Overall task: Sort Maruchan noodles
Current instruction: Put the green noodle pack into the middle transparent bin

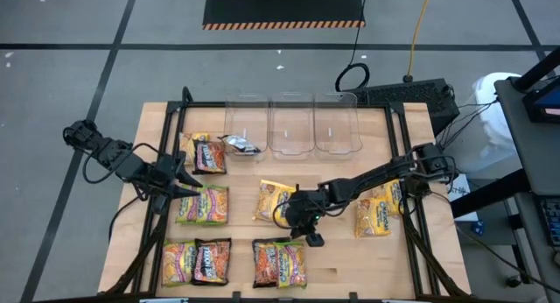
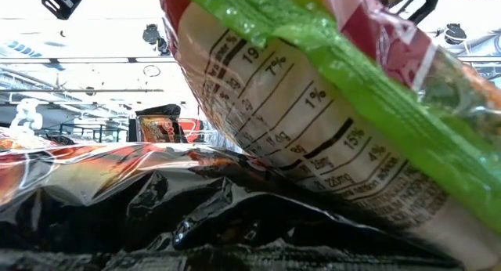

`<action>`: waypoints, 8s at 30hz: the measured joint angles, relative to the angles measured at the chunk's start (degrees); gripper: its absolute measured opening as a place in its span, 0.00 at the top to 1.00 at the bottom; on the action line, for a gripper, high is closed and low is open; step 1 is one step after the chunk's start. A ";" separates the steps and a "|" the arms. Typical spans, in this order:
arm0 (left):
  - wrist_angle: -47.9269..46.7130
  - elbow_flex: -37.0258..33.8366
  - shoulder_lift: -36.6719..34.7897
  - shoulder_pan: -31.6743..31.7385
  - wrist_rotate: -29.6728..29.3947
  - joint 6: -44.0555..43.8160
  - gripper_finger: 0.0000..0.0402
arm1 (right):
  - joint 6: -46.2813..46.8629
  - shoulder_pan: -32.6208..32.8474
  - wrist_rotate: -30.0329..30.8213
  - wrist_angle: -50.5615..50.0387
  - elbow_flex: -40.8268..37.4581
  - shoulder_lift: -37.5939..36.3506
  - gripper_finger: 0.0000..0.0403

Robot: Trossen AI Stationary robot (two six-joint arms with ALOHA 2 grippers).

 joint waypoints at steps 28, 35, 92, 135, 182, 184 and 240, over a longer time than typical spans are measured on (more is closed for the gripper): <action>0.00 0.00 0.00 0.00 0.06 -0.99 0.70 | 5.46 1.59 -1.94 21.38 -4.40 7.18 0.82; 0.46 0.00 -0.02 0.00 1.68 -2.37 0.70 | 4.36 1.88 -2.28 23.90 -4.40 8.36 0.82; 2.49 0.00 -0.02 0.01 1.85 -2.40 0.70 | -21.07 -1.77 18.12 -0.73 -4.37 -16.84 1.00; 2.80 0.00 2.25 0.00 1.84 -1.75 0.70 | -34.29 -17.22 22.40 -4.03 -4.35 -30.72 1.00; 2.49 0.00 2.25 0.02 1.75 2.69 0.70 | -40.35 -40.88 6.89 6.59 -0.66 -19.17 1.00; 2.49 0.00 2.25 0.01 1.75 2.71 0.70 | -39.85 -40.86 6.43 6.61 -0.66 -18.23 1.00; 2.56 0.00 2.23 0.02 1.77 2.62 0.70 | -29.74 -33.33 4.05 12.96 -10.45 -16.12 0.95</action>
